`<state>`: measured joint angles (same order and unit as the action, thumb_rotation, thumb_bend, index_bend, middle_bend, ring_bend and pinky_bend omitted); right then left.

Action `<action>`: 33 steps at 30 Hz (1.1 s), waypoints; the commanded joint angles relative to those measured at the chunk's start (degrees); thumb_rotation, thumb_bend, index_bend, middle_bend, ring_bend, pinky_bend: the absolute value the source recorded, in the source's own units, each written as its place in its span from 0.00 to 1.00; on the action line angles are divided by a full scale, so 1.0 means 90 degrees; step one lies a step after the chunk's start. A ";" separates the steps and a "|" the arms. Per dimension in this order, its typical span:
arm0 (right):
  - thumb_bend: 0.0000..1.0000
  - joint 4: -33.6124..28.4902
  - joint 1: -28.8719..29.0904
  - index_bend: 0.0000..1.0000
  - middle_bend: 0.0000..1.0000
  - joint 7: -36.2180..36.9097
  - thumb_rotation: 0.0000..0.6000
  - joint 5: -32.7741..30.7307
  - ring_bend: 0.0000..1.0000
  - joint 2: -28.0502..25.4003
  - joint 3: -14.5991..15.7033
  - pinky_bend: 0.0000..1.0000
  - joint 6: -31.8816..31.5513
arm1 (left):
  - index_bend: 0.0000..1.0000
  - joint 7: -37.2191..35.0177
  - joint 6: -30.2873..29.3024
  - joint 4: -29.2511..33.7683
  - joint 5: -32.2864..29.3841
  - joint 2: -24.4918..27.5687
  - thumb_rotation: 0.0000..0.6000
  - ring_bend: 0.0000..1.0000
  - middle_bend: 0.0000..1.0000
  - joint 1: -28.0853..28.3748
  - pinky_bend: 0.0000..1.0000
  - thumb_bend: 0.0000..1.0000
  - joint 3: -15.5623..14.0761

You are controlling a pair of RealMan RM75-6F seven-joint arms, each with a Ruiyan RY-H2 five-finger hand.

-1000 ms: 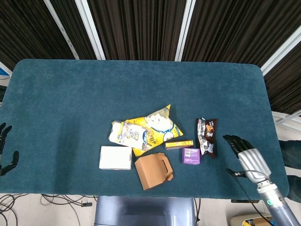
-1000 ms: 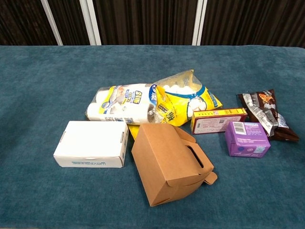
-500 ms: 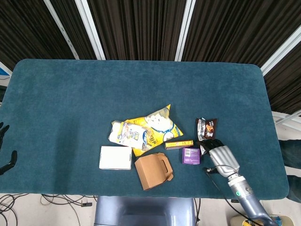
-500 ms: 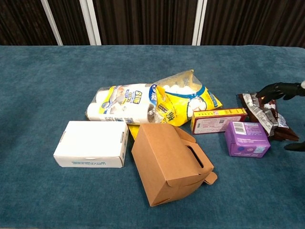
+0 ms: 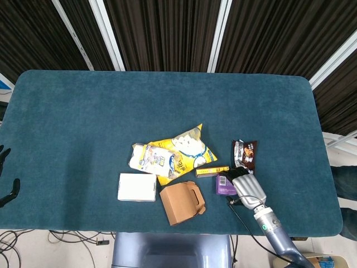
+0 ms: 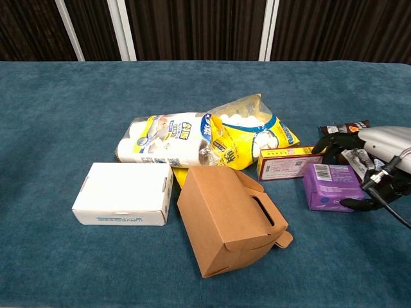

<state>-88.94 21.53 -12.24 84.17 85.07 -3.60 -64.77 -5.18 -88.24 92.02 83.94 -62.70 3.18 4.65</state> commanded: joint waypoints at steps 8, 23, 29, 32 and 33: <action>0.30 0.0150 0.0202 0.26 0.32 -0.0160 1.00 -0.0298 0.25 0.0153 -0.0093 0.20 0.0260 | 0.01 0.0016 0.0015 0.0025 -0.0023 0.0014 1.00 0.03 0.00 0.0004 0.01 0.47 0.0011; 0.51 0.0191 0.0220 0.38 0.54 0.0011 1.00 -0.0321 0.50 0.0235 -0.0114 0.24 0.0052 | 0.01 0.0000 0.0061 0.0044 -0.0055 0.0040 1.00 0.03 0.00 0.0005 0.01 0.47 0.0005; 0.51 -0.0229 0.0176 0.38 0.55 0.0572 1.00 -0.0153 0.51 -0.0137 -0.0167 0.24 -0.0153 | 0.01 0.0015 0.0078 0.0064 -0.0066 0.0050 1.00 0.03 0.00 0.0007 0.01 0.47 0.0005; 0.51 -0.0531 0.0176 0.38 0.55 0.0948 1.00 0.0022 0.51 -0.0465 -0.0193 0.24 -0.0247 | 0.01 0.0012 0.0079 0.0068 -0.0068 0.0051 1.00 0.03 0.00 0.0008 0.01 0.47 0.0006; 0.51 -0.0628 0.0180 0.38 0.55 0.1045 1.00 0.0094 0.51 -0.0575 -0.0200 0.24 -0.0282 | 0.01 0.0015 0.0080 0.0073 -0.0066 0.0052 1.00 0.03 0.00 0.0009 0.01 0.47 0.0007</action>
<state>-92.81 23.18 -4.61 83.72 81.76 -5.16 -66.52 -5.05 -87.52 92.68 83.34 -62.23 3.26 4.72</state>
